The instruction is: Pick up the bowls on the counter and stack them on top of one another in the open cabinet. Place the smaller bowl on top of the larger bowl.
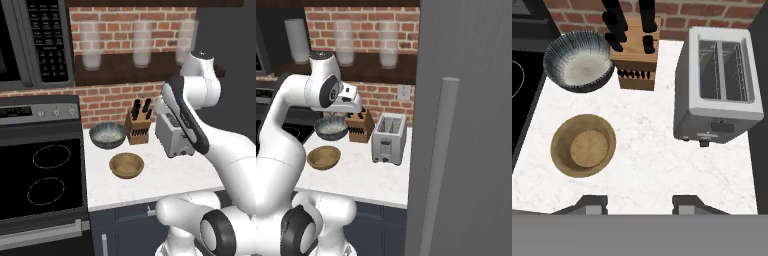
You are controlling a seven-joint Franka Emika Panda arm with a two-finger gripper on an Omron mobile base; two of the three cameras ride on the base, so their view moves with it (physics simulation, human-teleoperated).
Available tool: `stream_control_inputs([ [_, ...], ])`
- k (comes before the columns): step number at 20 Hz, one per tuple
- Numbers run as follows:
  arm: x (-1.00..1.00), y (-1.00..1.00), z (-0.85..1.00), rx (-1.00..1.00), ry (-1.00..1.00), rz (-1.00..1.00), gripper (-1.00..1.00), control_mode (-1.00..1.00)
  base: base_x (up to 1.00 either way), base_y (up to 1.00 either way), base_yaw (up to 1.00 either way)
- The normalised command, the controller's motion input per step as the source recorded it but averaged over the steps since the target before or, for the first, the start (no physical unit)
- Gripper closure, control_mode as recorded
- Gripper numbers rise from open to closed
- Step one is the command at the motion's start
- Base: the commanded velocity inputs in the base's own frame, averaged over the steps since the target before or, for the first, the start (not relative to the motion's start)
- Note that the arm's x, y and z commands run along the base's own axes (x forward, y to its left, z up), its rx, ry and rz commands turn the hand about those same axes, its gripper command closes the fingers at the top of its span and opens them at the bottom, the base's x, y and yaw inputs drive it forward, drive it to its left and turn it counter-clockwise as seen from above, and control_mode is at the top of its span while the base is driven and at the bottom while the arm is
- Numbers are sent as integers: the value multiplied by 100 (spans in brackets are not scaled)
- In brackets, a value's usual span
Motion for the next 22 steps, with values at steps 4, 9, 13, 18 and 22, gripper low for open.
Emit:
stream_control_inputs([
  [4,-4,45,-9,-4,0,1,-100,-100,0,0,0],
  [9,-1,82,-75,-1,7,-15,-100,-100,0,0,0],
  [13,17,74,-100,2,25,-18,-100,-100,0,0,0],
  [18,42,11,-100,21,38,-22,-100,-100,0,0,0],
  [22,50,-2,-36,7,12,-4,-100,-100,0,0,0],
])
